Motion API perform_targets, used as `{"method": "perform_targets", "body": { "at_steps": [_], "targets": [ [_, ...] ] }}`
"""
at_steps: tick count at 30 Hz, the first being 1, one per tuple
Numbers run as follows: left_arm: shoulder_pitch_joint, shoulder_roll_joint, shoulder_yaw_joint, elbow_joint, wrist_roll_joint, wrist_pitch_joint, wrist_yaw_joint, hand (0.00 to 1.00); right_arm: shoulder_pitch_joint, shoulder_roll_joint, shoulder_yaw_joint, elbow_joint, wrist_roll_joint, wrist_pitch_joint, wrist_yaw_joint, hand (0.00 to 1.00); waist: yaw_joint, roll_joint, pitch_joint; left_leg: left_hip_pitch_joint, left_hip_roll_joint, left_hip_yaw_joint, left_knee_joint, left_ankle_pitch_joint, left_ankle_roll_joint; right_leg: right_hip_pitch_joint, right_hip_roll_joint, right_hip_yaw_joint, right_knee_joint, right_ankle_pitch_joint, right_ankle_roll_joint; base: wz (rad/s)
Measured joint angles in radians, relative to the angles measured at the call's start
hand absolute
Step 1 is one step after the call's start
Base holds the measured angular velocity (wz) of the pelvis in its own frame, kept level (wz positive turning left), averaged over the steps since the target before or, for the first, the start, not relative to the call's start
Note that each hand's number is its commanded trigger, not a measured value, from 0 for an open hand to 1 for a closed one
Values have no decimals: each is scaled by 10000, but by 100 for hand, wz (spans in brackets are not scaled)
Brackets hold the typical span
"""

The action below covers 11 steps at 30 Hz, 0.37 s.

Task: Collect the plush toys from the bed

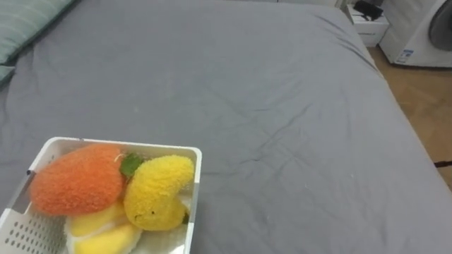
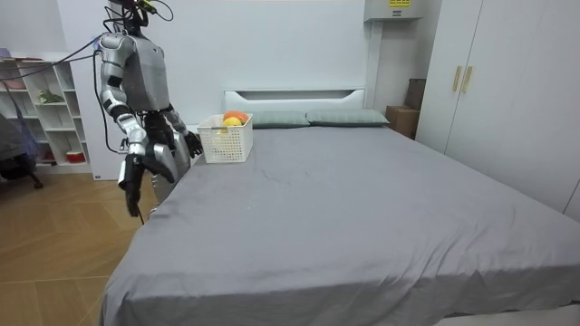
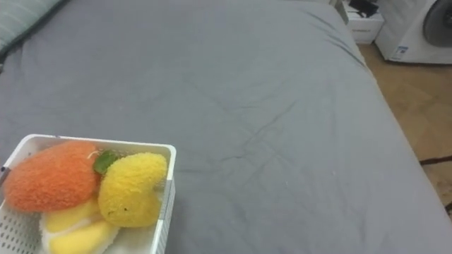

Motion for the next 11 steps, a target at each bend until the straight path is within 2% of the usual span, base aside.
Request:
{"method": "perform_targets", "body": {
  "at_steps": [3, 5, 8, 11],
  "targets": [
    [40, 0, 14, 81, 11, 14, -145, 0, 40, 65, 13, 1533, 126, 60, 467, 0, -3, -6, 0, 17, 0, -8, 60, -71, -46, 9, 4, 23, 73, -68, -21, -1],
    [14, -87, 58, 185, 51, 46, -269, 0, 39, 105, 25, 2487, 74, 422, 1066, 0, 32, -6, 4, 1, 2, -2, 94, -67, -38, 1, -6, -107, 92, -80, -25, 0],
    [52, -183, 270, 309, 139, 92, -384, 0, 35, 142, 99, 3113, -306, 691, 1810, 0, 41, -4, 5, 13, 3, -20, 105, -68, -39, 29, -5, -153, 81, -79, -26, 0],
    [-4, -205, 256, 366, 129, 157, -417, 0, -15, 168, 904, 3389, -989, 1001, 2569, 0, 188, -18, 6, -7, 4, -18, 127, -68, -38, 20, -6, -164, 82, -78, -27, 0]
  ]
}}
